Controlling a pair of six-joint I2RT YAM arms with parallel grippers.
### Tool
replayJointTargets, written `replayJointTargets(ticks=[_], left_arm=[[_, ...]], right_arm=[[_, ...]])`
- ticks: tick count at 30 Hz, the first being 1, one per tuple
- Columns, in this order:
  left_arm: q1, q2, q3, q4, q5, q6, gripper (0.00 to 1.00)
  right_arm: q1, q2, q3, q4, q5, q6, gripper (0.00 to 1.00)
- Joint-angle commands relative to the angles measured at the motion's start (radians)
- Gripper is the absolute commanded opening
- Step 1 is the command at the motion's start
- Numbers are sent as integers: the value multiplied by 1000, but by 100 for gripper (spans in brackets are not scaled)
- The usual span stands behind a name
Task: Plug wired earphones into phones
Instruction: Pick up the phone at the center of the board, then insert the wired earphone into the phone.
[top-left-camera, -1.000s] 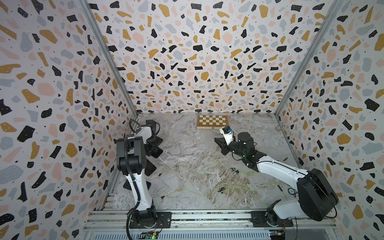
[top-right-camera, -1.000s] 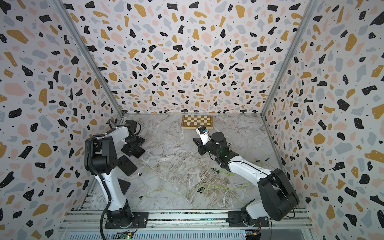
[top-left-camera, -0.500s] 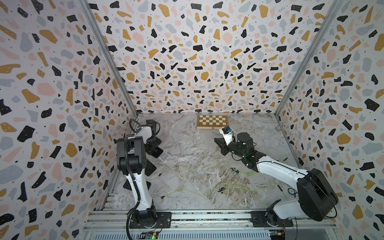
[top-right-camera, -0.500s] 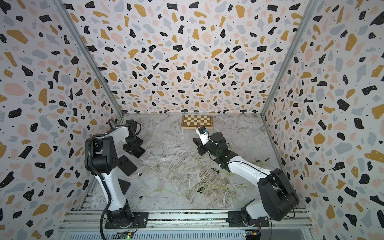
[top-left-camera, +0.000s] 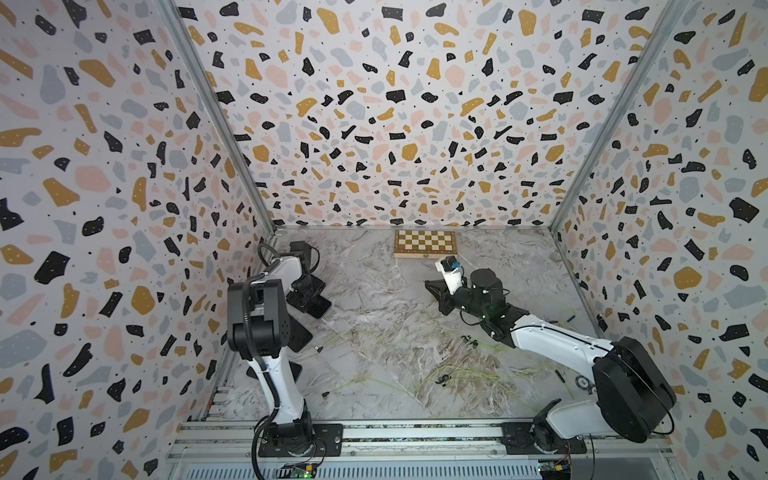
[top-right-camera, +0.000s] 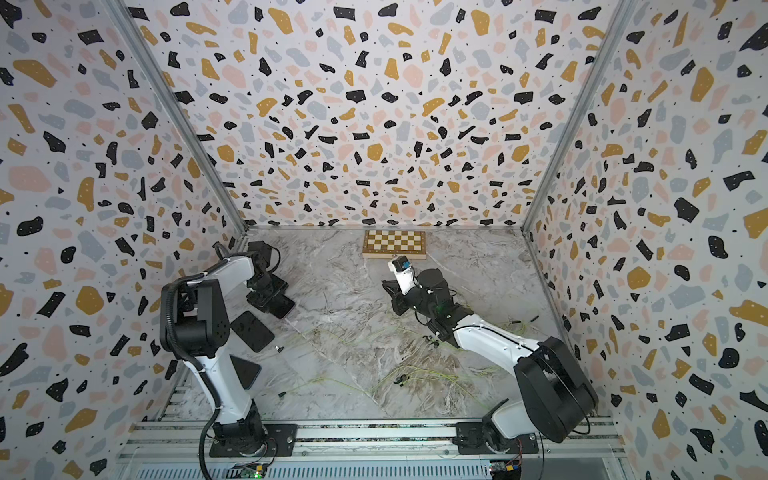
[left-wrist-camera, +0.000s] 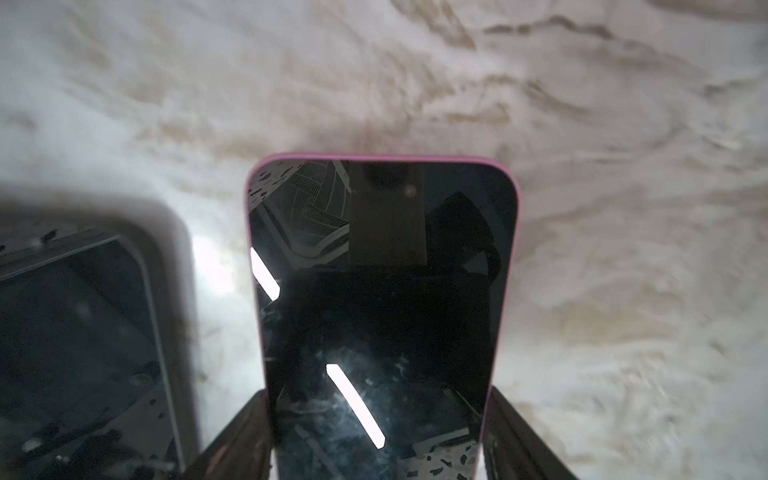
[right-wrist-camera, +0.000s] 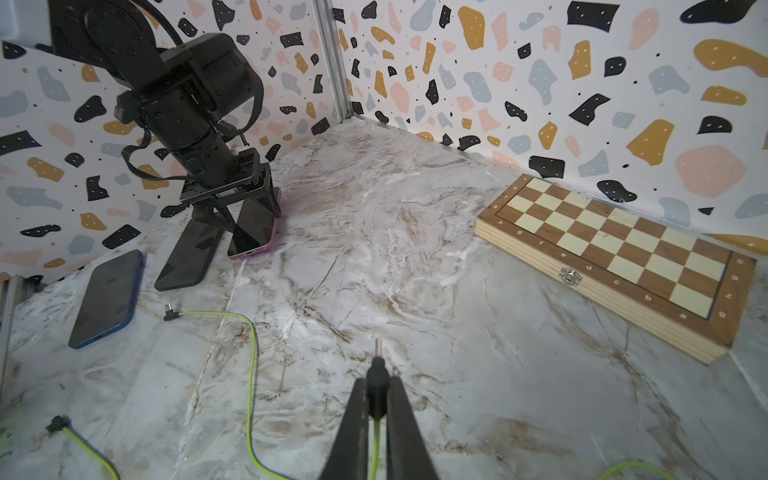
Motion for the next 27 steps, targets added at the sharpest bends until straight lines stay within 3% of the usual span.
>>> replayJointTargets(ticks=[1,8,15,19,27], left_arm=[[-4,-130,-49,31,92,-50,64],[-6,-304,-167,107,256,-150,64],[-17,-501,-305,239,351,-335,64],[-42,-597,-386,327,347,-464,64],[-135,-748,-508,480,232,-683,64]], right_arm=[[21,7,-5,67,2,62,0],[74,53,-4,165,-7,202,0],[149,143,39,256,15,337,0],[201,207,103,259,36,348,0],[254,310,198,298,31,394,0]])
